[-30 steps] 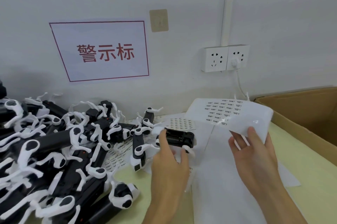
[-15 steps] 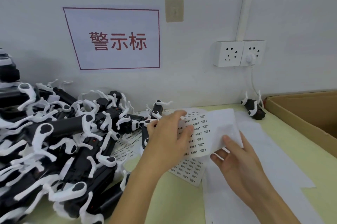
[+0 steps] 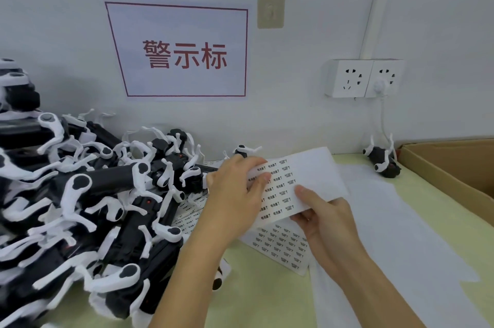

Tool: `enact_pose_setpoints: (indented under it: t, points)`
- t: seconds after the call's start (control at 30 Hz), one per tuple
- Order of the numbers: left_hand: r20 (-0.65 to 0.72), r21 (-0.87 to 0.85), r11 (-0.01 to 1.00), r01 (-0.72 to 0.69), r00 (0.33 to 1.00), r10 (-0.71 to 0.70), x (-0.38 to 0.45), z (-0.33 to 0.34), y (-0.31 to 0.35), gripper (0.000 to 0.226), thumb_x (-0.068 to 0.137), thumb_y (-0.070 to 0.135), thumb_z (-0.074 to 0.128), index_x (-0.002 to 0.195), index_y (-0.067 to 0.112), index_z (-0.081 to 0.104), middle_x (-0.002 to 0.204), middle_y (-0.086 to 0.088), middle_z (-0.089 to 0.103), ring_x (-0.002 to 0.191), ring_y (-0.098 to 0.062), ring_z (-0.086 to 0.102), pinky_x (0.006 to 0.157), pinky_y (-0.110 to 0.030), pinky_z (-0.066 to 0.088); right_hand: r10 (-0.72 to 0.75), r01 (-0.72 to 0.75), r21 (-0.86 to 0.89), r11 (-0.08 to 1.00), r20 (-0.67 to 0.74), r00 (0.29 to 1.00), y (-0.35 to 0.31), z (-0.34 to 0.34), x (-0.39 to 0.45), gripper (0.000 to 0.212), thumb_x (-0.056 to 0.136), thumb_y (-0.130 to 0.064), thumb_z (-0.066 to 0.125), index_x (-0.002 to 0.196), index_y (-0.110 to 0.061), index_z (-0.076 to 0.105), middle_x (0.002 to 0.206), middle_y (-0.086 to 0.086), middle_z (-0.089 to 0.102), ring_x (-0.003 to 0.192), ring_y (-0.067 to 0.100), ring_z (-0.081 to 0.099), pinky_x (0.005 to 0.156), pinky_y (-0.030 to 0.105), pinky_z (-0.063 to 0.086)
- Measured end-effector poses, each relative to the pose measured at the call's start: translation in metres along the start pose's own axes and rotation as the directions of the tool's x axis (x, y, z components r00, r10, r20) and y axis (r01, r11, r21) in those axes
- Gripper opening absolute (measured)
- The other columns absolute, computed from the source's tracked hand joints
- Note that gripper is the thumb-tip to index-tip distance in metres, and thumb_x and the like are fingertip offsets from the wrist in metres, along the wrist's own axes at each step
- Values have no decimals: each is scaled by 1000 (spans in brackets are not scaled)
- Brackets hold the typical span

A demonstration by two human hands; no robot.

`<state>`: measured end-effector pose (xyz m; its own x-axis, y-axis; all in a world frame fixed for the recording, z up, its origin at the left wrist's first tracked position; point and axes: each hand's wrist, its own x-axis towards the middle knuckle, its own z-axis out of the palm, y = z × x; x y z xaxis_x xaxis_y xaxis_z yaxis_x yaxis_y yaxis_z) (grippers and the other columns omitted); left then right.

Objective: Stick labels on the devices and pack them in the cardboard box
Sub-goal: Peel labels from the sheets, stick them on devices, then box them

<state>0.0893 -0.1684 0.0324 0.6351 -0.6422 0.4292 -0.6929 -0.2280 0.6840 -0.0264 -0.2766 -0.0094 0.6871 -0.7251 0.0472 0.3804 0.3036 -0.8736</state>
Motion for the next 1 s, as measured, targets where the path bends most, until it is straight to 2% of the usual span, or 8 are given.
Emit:
enact_pose_setpoints:
  t: [0.13,0.3,0.4,0.47,0.53,0.63,0.83,1.0]
  points:
    - [26,2,999,36,999,-36,-1,-4,-7,26,99,31,58,124,27,64,109,15,56,111,-7,50,107,-42,38,-60,48,-143,989,-76,995,14,-2,-2,18,88,-13,71,103,-5,73,101,12,77,97,34,72,84,48,56]
    - [103,-2,997,72,992,-72,-8,-1,-8,27,99,33,58,126,29,63,116,20,54,120,-8,49,109,-40,37,-101,79,-225,971,-85,991,24,-11,-15,47,65,-41,78,101,-12,77,99,9,78,91,28,75,83,46,56]
    - [125,19,1000,14,992,-17,-12,7,-9,25,99,33,57,124,33,63,107,25,53,111,9,44,107,-39,36,-118,90,-214,973,-121,986,35,-18,-19,39,60,-41,79,97,-29,78,96,7,78,87,26,76,78,44,57]
    - [122,41,999,-18,992,13,-14,13,-12,23,99,33,56,122,35,62,103,27,50,108,24,31,103,-33,34,-134,101,-193,976,-164,977,41,-24,-17,41,55,-39,81,96,-31,78,94,8,78,86,27,76,71,42,59]
    - [137,60,998,-34,990,26,-14,16,-13,23,100,34,54,122,37,61,102,30,46,106,33,18,98,-29,30,-149,112,-185,976,-196,969,44,-26,-15,57,42,-48,91,95,-32,78,92,8,78,83,28,76,69,42,59]
    - [162,62,998,-29,987,19,-12,16,-15,23,100,36,53,122,39,60,106,31,46,109,30,16,99,-27,29,-143,93,-205,974,-245,959,49,-27,-12,88,19,-70,91,98,-34,76,92,6,78,83,28,76,78,48,57]
    - [194,63,998,-28,981,15,-15,16,-15,21,101,32,52,121,36,60,106,28,48,102,37,13,94,-25,27,-125,71,-214,974,-248,961,53,-27,-13,87,21,-72,91,97,-33,77,93,7,78,83,28,76,79,52,57]
    - [146,103,993,-62,988,47,-19,21,-17,22,102,32,50,121,34,59,107,25,46,100,38,7,89,-18,22,-115,66,-213,975,-224,968,51,-25,-16,86,23,-71,91,97,-31,77,92,8,78,82,27,76,63,39,59]
